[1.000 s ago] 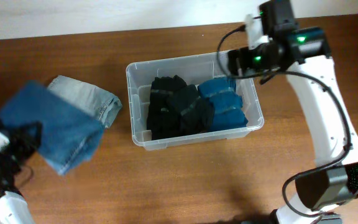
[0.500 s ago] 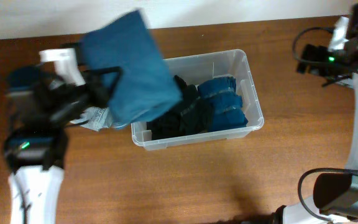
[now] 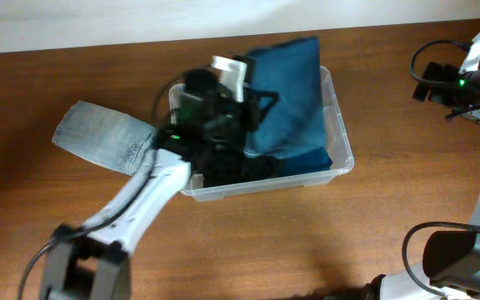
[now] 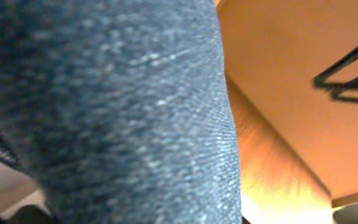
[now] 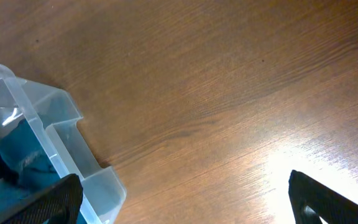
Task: Pack container
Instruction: 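Carry the dark-blue jeans over the bin and lay them on the right side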
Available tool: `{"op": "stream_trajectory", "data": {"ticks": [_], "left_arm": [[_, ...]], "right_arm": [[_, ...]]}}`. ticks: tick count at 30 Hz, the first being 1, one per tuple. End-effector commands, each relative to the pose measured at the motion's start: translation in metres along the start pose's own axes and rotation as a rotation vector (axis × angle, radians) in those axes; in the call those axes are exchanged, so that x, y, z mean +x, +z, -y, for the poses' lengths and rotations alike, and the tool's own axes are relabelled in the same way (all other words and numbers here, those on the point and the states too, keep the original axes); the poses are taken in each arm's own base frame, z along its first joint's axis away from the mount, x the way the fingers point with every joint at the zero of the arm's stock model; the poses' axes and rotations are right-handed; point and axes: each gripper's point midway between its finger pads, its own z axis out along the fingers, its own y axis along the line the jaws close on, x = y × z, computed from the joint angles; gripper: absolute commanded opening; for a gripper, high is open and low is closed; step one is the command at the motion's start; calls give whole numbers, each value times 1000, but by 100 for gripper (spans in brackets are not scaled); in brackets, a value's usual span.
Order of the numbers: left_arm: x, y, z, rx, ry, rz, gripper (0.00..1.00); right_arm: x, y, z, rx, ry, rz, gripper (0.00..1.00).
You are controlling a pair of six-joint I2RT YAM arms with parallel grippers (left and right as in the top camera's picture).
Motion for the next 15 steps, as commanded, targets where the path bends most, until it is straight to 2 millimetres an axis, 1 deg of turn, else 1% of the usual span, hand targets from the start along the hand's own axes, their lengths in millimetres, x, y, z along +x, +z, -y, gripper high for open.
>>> {"op": "stream_trajectory", "data": {"ticks": [1, 4, 7, 10, 12, 15], "left_arm": [[-20, 11, 21, 11, 42, 80, 0], [-7, 21, 24, -8, 14, 58, 1], [-3, 25, 27, -26, -5, 57, 0], [-2, 25, 26, -30, -112, 55, 0], [-2, 25, 27, -24, -223, 56, 0], [0, 25, 30, -1, -334, 43, 1]], "right_arm": [[0, -7, 2, 7, 9, 18, 99], [0, -7, 2, 7, 9, 17, 99], [1, -6, 2, 8, 9, 16, 98], [1, -5, 2, 8, 9, 12, 99], [2, -4, 2, 9, 9, 8, 99], [4, -2, 3, 9, 9, 2, 99]]}}
